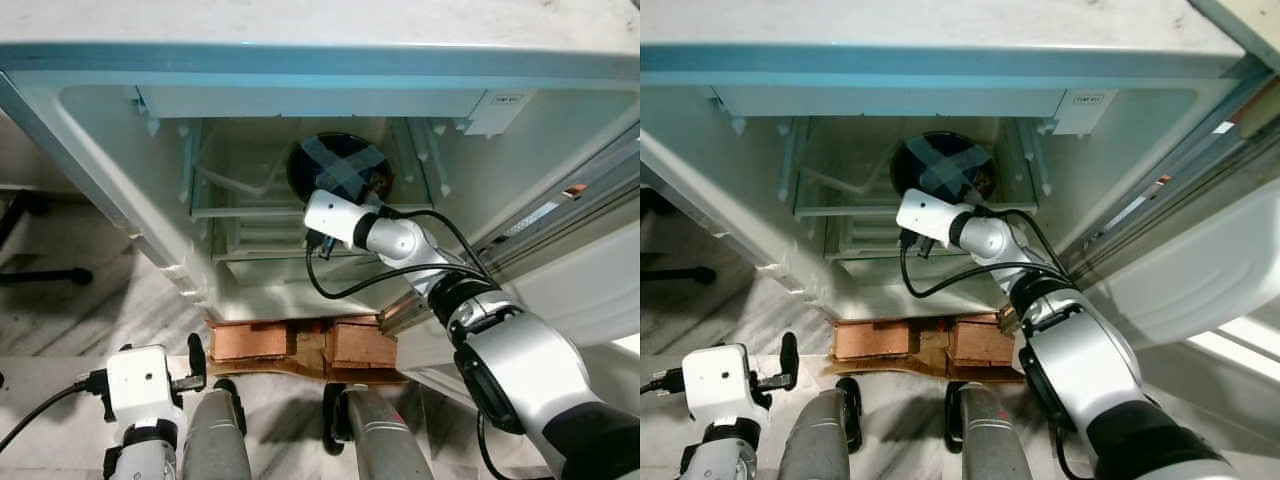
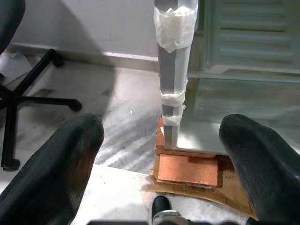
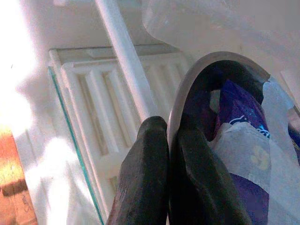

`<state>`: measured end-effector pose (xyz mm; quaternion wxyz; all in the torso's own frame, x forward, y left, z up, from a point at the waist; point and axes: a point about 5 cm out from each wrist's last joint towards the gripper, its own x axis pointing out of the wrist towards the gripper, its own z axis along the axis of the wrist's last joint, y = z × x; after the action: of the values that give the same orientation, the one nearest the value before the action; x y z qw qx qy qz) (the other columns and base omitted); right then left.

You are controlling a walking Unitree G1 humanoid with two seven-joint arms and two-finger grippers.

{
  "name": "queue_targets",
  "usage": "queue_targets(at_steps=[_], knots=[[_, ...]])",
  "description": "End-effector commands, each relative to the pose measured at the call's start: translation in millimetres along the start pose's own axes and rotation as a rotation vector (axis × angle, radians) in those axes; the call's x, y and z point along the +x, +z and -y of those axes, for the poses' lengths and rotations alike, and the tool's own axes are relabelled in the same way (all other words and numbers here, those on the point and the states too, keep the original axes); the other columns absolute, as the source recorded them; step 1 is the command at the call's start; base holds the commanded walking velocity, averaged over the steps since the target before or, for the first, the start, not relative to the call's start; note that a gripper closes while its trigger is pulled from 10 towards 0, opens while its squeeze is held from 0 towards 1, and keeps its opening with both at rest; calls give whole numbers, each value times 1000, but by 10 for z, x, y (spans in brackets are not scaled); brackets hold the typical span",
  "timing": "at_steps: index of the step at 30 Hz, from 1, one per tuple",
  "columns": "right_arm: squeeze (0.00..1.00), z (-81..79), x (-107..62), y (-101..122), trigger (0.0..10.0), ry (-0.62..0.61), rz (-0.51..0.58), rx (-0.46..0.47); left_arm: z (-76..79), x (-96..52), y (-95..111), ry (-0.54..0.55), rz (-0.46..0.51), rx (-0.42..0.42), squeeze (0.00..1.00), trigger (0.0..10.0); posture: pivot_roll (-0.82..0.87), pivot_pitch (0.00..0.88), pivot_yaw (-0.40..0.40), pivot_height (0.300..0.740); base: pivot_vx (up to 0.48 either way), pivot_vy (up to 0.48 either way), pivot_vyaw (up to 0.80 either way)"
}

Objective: Restocking fridge

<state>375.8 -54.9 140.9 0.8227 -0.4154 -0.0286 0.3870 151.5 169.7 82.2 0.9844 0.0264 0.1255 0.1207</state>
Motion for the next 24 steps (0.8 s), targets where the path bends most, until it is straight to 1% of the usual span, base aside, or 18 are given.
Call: queue_targets(at_steps=[1,3,4,5,7,11,12,13,15,16,18,19,21,23,24], knots=[[1000,-91,-6,-60,10000,20,-24,-22,-14,-24,-59,3,-27,14,0,10000,211,284,-81,740,0,0,0],[1000,-78,-11,-77,10000,3,-34,7,-13,-21,-59,2,-26,15,0,10000,211,284,-81,740,0,0,0],[1000,-78,-11,-77,10000,3,-34,7,-13,-21,-59,2,-26,15,0,10000,211,284,-81,740,0,0,0],[0,-89,-27,-93,0,18,-25,14,-7,-4,-62,3,-24,16,0,10000,209,274,-81,740,0,0,0],[0,-90,-35,-100,0,20,-22,13,-3,7,-62,2,-23,16,0,10000,208,270,-82,740,0,0,0],[0,-17,-62,-103,0,-24,-10,-16,15,57,-49,-2,-13,14,0,10000,202,260,-82,740,0,0,0],[0,27,-67,-86,0,-46,2,-14,15,78,-42,-1,-7,14,0,10000,197,249,-82,740,0,0,0],[0,114,-82,-55,118,-104,30,3,14,142,-17,9,8,18,0,10000,191,235,-84,740,0,0,0],[0,121,-85,-53,118,-111,33,7,13,153,-14,11,10,19,0,10000,191,235,-84,740,0,0,0],[0,111,-89,-36,6667,-110,67,62,-13,190,-1,53,17,36,0,10000,187,219,-88,740,0,0,0],[0,107,-90,-32,6667,-108,77,77,-21,199,2,64,18,41,0,10000,187,219,-88,740,0,0,0],[0,94,-94,-25,10000,-111,93,79,-24,217,-2,70,15,37,0,10000,185,206,-89,740,0,0,0],[0,7,-99,-30,10000,-94,120,75,-19,273,-7,70,17,25,0,10000,173,179,-87,740,0,0,0],[0,-83,-90,-67,10000,-49,100,96,-3,303,-8,65,18,22,0,10000,168,172,-85,740,0,0,0],[0,-156,-79,-112,10000,-10,61,106,18,323,-8,56,19,21,0,10000,164,168,-84,740,0,0,0]])
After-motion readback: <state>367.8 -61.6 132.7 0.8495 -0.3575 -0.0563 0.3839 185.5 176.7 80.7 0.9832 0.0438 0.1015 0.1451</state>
